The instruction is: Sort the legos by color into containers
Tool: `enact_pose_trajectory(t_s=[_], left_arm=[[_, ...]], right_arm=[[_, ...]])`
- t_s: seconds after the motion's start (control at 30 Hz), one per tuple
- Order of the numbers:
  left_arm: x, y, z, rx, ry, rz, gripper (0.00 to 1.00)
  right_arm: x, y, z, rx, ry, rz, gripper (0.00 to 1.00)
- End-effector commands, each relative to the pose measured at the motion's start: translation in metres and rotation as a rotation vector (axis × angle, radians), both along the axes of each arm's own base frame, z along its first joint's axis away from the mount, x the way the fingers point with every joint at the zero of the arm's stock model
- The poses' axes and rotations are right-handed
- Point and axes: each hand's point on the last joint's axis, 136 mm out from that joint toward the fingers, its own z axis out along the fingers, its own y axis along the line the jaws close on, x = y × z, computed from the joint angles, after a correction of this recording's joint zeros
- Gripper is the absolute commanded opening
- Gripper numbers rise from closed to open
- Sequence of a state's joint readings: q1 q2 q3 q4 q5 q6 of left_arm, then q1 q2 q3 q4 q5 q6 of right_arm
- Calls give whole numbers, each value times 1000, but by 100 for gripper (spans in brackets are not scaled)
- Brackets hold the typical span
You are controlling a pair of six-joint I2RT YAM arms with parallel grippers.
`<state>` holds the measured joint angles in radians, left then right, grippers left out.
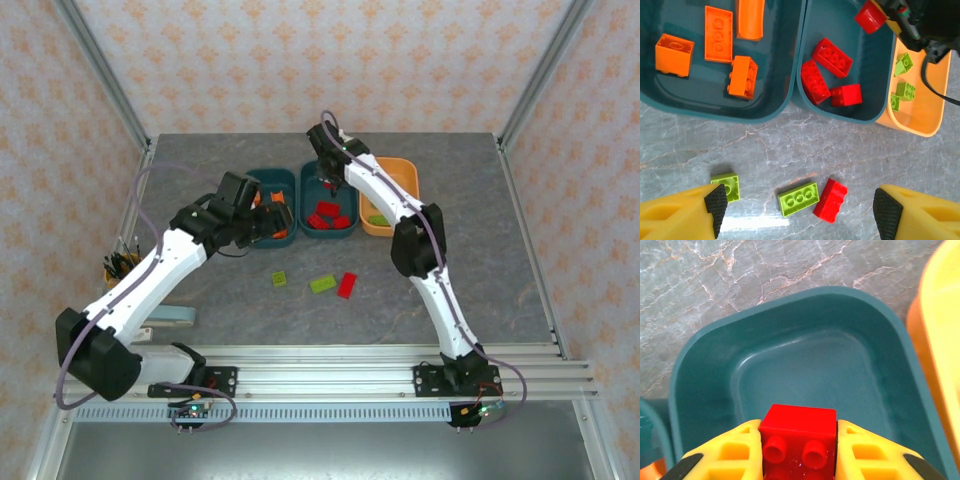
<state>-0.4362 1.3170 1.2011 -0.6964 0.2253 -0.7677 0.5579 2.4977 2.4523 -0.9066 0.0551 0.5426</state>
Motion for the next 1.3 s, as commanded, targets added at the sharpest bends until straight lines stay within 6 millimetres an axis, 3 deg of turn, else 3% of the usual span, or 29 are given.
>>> enact_pose_trajectory(t_s=[0.0,0.13,0.27,0.43,0.67,0.8,0.97,1.13,1.27], left_arm=[[16,-3,15,-19,-55,0,80],[20,-4,12,-12,-49,-3,80],[17,-3,11,-3,-38,-8,80],[10,0,13,6,-31,-12,80],[-6,3,9,8,-14,-36,79],[-18,-4,1,24,8,-88,78],[-35,5,-16,58,52,-79,77],[-68,49,-23,142,82,84,76],[-108,87,-33,174,98,217,74]], right_arm=[[-1,-4,-21,-43,62,49,26],[5,0,-39,-36,66,58,31],[6,5,-42,-23,71,72,39],[3,9,-4,6,30,98,55],[-26,5,84,8,-98,123,56],[-64,-9,121,38,-148,122,54],[-131,-19,139,74,-158,207,54],[-216,13,99,43,-60,446,56],[-264,53,63,17,11,590,63]])
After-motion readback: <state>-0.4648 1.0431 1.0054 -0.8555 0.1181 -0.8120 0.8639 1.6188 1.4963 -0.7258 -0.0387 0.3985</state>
